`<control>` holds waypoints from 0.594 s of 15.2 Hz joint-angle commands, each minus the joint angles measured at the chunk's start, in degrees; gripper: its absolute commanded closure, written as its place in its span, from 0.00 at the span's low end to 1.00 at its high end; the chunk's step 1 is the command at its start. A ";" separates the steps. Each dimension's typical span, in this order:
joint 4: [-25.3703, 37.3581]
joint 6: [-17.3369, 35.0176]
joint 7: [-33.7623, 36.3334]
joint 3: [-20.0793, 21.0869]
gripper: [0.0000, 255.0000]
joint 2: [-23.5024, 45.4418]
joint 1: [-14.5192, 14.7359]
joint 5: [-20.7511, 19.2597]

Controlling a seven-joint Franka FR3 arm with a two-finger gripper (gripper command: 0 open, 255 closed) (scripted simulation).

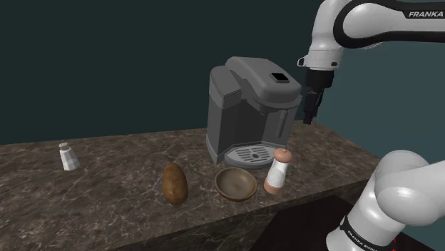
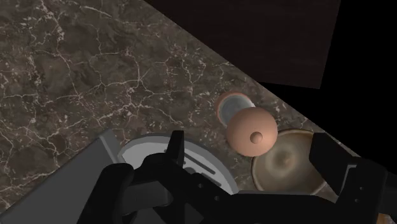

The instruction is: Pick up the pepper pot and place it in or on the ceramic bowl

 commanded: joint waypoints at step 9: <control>-17.29 19.26 8.56 10.57 0.00 -4.41 2.56 -0.34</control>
